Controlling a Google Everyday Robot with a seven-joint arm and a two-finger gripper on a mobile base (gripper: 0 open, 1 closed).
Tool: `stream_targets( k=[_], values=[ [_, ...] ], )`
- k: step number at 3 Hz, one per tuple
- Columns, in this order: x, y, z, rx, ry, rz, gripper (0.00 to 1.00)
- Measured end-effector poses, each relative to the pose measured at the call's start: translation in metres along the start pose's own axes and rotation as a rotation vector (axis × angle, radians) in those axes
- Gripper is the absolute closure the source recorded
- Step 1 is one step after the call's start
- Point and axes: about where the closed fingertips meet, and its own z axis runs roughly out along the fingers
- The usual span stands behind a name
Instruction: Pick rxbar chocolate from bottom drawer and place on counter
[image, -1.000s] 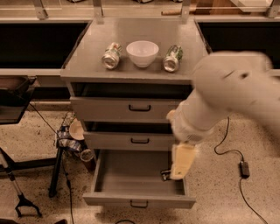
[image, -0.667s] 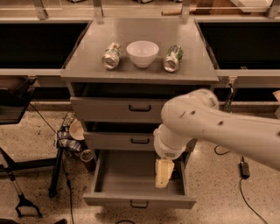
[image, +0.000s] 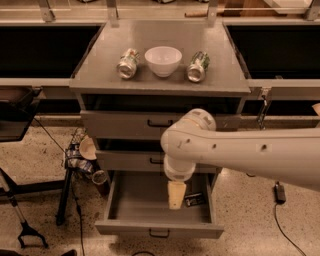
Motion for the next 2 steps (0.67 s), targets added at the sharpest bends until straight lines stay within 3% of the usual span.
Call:
stream_targets(
  k=[2],
  values=[
    [-0.002,-0.006,0.016,-0.018,0.014,0.022,0.0]
  ],
)
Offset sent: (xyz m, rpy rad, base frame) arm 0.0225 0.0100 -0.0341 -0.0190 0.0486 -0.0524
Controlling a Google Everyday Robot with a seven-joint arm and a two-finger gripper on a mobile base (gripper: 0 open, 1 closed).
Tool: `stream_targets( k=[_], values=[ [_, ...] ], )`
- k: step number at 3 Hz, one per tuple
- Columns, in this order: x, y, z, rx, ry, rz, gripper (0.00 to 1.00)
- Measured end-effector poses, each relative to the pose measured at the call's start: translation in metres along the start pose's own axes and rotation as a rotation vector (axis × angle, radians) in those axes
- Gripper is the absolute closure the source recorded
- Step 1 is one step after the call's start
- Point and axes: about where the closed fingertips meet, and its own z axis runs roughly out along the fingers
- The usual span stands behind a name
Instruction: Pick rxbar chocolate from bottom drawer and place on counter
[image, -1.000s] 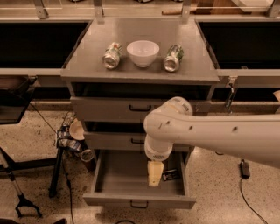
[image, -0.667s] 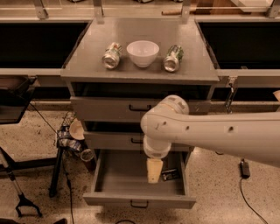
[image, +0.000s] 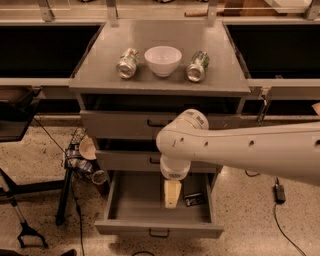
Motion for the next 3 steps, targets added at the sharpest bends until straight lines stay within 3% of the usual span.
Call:
stream_targets(
  k=[1,2,3],
  values=[
    [0.002,-0.026,0.048,-0.032,0.045,-0.003,0.0],
    [0.028,-0.032,0.125,-0.109,0.053,0.016,0.0],
    [0.069,-0.012,0.193,-0.195,0.054,0.087,0.0]
  ],
)
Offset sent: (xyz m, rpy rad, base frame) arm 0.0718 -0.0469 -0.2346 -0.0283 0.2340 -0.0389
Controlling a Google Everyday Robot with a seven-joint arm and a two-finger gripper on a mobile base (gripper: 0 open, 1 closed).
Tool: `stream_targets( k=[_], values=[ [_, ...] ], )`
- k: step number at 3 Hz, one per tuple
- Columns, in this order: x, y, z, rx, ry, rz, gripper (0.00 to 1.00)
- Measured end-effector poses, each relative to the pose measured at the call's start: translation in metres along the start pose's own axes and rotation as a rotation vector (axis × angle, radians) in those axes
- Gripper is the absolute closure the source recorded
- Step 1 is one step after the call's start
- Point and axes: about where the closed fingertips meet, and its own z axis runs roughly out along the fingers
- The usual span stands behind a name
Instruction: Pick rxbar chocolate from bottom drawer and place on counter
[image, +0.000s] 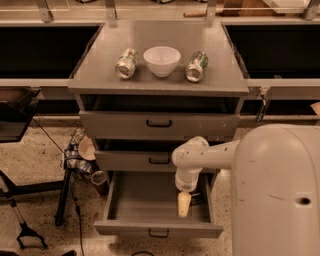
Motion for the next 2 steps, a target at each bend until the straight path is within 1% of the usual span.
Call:
stream_targets(
  k=[1,2],
  values=[
    [0.03,0.001,0.054,-0.02,0.016,0.045,0.0],
    [0.053,-0.011,0.098,0.031,0.039,0.045,0.0]
  ],
)
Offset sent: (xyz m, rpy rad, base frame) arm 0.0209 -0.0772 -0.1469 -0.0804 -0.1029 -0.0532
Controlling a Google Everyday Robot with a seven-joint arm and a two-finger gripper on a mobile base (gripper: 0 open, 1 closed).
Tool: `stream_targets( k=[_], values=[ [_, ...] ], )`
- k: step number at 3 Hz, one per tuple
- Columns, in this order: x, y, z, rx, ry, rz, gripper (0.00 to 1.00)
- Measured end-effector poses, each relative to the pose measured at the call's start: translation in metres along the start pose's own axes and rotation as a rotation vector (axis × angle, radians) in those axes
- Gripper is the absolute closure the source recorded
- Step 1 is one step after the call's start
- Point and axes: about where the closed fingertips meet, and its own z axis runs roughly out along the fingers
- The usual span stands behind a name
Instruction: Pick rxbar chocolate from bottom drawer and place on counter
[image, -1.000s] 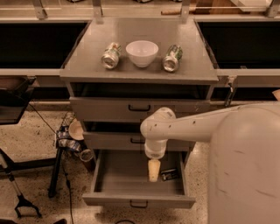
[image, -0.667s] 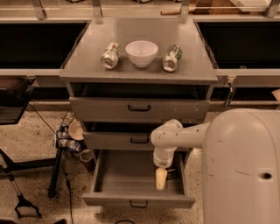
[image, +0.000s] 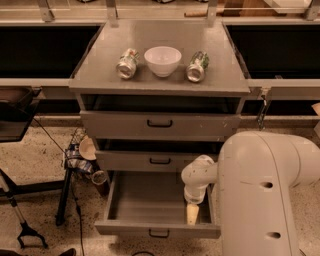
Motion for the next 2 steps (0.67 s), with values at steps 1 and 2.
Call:
stream_targets(
  k=[1,2],
  values=[
    [-0.003,-0.004,0.009,0.003,-0.001,0.003,0.0],
    [-0.009,-0.027,0.035,0.023,-0.031,-0.011,0.0]
  ],
)
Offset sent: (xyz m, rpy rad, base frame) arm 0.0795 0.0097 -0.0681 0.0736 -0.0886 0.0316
